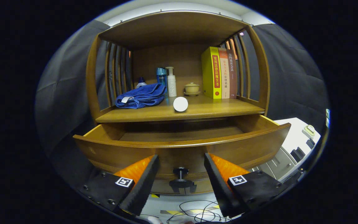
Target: Pull open the drawer, take out the items inside it, and place them on the countertop above the cabinet.
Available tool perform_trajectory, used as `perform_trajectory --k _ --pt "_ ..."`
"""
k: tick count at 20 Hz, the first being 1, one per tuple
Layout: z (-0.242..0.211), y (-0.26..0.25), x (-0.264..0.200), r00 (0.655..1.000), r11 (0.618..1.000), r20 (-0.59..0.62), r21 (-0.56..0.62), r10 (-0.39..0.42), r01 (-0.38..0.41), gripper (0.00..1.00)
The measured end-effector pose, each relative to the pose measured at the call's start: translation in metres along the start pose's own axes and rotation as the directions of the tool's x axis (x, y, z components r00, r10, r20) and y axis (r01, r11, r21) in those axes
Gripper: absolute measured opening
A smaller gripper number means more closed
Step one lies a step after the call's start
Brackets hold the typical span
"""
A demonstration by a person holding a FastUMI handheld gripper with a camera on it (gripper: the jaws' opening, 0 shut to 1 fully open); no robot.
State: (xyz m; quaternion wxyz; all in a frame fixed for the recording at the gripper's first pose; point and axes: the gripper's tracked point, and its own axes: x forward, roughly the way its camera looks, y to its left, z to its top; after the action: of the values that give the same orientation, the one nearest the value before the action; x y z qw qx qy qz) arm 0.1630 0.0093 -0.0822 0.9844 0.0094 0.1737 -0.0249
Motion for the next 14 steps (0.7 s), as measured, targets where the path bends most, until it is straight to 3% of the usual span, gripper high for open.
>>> perform_trajectory --k 14 --pt "0.018 -0.003 0.090 1.000 1.000 -0.012 0.011 -0.005 0.006 0.97"
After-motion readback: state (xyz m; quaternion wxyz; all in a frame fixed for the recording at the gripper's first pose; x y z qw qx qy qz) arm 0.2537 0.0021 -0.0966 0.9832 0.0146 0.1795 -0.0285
